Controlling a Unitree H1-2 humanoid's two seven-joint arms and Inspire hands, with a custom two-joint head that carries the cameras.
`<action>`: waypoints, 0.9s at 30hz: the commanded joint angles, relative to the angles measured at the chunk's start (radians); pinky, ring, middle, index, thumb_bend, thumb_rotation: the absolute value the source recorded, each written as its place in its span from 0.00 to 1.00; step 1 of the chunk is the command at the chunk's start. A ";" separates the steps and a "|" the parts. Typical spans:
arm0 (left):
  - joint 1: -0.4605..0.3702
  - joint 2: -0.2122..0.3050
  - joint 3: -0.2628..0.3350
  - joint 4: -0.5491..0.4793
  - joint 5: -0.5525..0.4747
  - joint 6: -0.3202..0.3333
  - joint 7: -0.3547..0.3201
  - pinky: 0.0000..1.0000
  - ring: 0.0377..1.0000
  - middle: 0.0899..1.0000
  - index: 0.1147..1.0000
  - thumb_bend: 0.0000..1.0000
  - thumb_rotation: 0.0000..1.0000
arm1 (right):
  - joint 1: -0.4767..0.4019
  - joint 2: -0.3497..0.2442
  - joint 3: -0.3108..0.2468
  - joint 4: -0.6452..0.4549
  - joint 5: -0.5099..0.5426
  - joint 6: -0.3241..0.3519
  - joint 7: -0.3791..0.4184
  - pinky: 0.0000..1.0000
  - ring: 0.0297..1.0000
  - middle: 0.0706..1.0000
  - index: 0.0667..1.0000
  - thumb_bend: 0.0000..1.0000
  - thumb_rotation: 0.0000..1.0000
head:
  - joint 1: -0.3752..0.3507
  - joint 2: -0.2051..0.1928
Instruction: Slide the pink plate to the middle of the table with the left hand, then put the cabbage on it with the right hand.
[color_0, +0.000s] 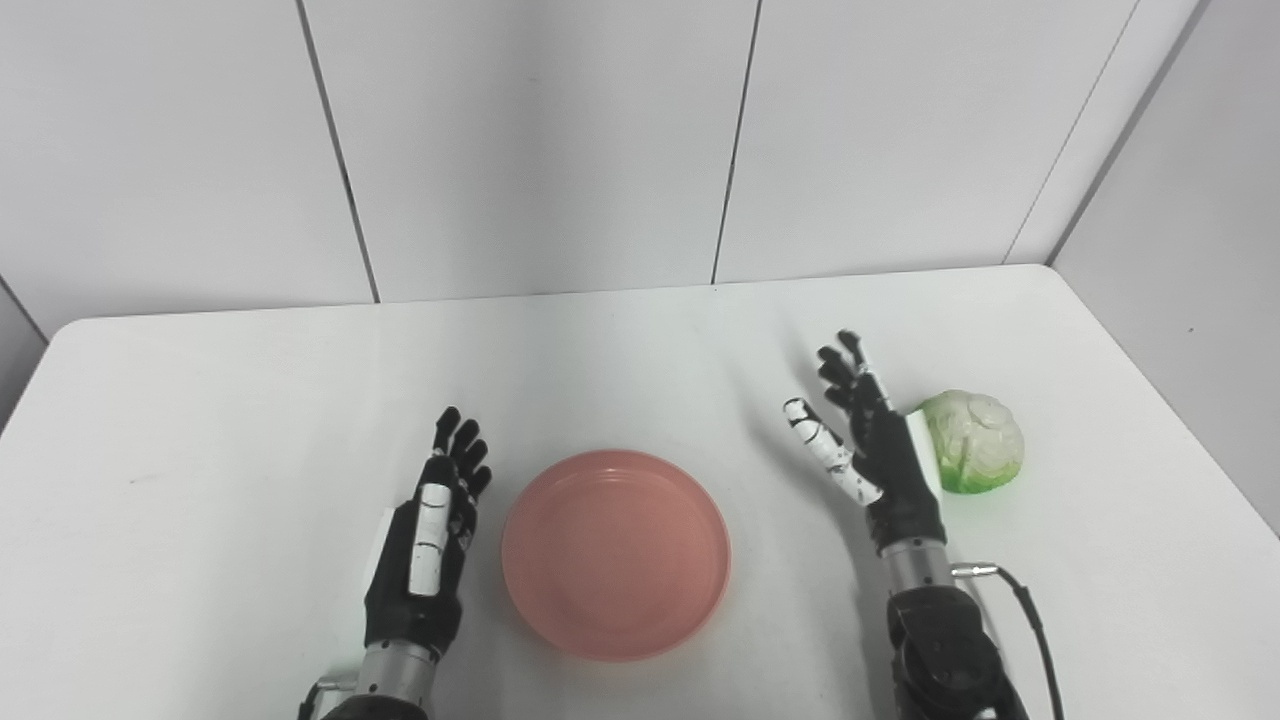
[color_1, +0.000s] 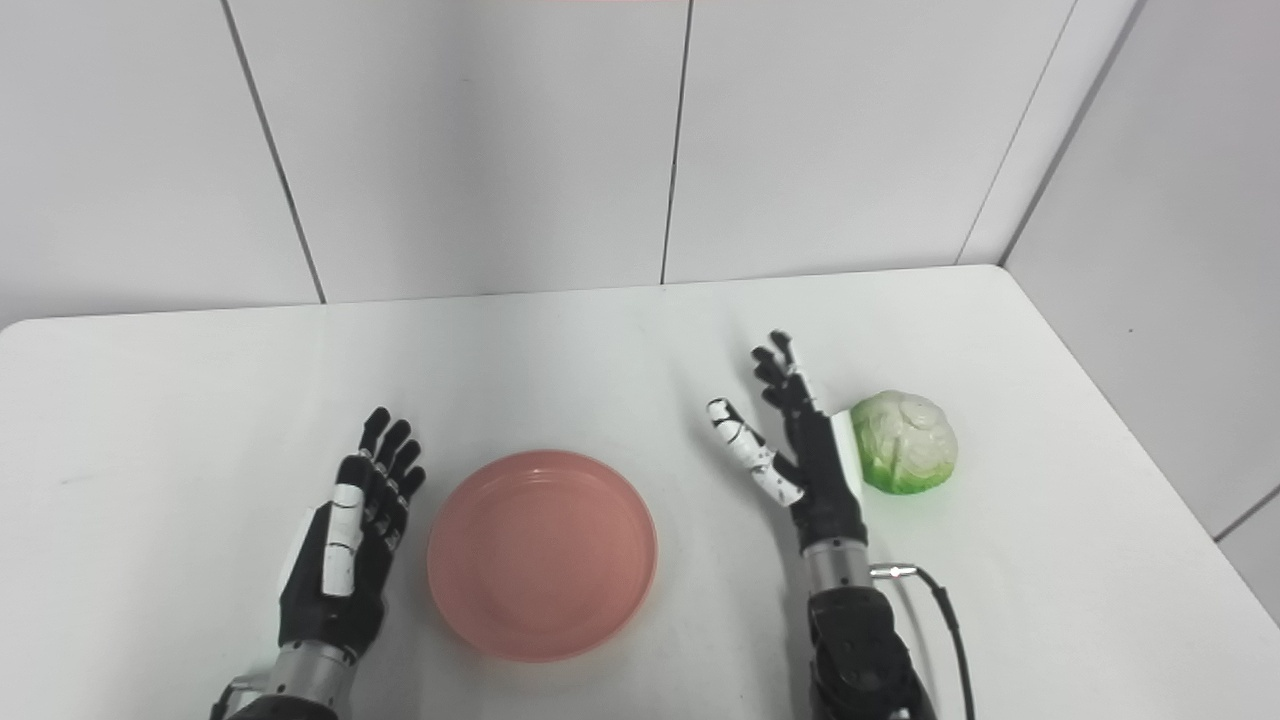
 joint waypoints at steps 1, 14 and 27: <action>-0.038 0.001 -0.004 -0.001 0.034 -0.076 0.017 1.00 1.00 0.99 0.96 0.64 0.92 | -0.044 -0.049 -0.012 0.017 -0.104 -0.110 -0.095 0.88 0.89 0.91 0.95 0.69 0.48 | 0.006 -0.001; -0.037 0.018 0.001 0.052 0.089 -0.114 0.042 1.00 1.00 1.00 0.97 0.66 0.93 | -0.057 -0.152 -0.062 -0.034 -0.344 -0.029 -0.294 0.87 0.92 0.93 0.94 0.76 0.45 | 0.001 -0.007; -0.032 0.075 0.020 0.078 0.043 -0.132 0.008 1.00 0.99 0.98 0.97 0.67 0.92 | -0.037 -0.208 -0.066 -0.228 -0.368 0.388 -0.050 0.91 1.00 1.00 0.98 0.89 0.43 | -0.087 -0.030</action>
